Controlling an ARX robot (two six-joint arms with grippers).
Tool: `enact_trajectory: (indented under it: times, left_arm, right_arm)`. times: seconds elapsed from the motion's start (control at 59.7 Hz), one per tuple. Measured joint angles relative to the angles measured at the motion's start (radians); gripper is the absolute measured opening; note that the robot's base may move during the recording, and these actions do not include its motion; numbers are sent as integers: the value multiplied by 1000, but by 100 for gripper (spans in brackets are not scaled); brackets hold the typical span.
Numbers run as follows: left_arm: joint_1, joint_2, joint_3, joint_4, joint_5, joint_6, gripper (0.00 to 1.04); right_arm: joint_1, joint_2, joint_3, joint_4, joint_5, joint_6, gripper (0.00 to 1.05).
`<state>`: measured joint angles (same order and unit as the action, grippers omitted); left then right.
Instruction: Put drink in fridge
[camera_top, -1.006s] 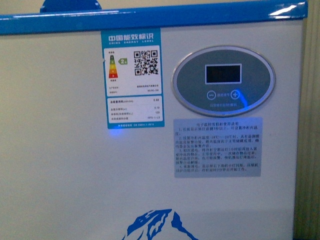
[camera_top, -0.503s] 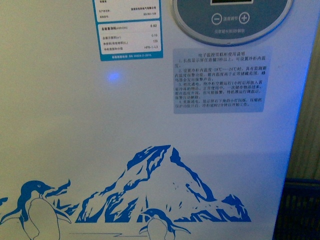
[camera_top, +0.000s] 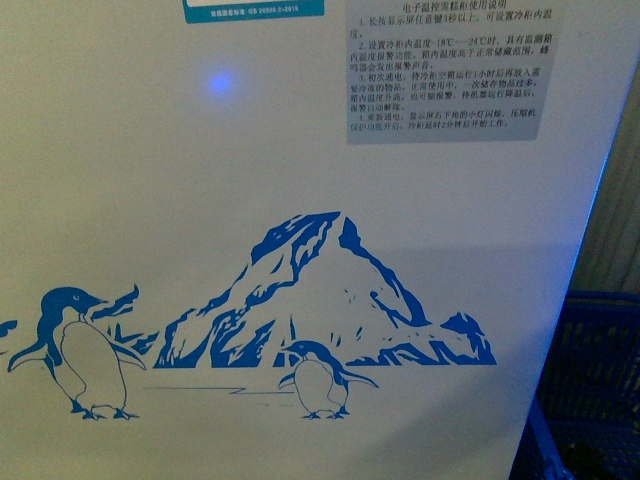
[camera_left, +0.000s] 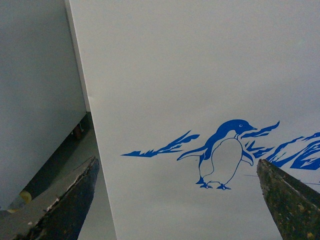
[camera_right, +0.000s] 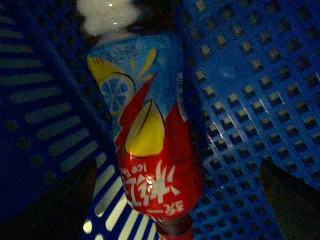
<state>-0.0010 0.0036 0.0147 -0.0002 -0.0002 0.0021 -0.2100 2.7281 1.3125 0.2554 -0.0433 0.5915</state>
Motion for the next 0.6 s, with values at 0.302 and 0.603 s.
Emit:
enact_trajectory:
  times: [0.302,0.603]
  left_arm:
    - [0,0,0,0,0,0,97]
    - [0,0,0,0,0,0,97]
  right_arm:
    - [51,134,200,-104,18,50,97]
    - [63,246,370,-266,68,31,97]
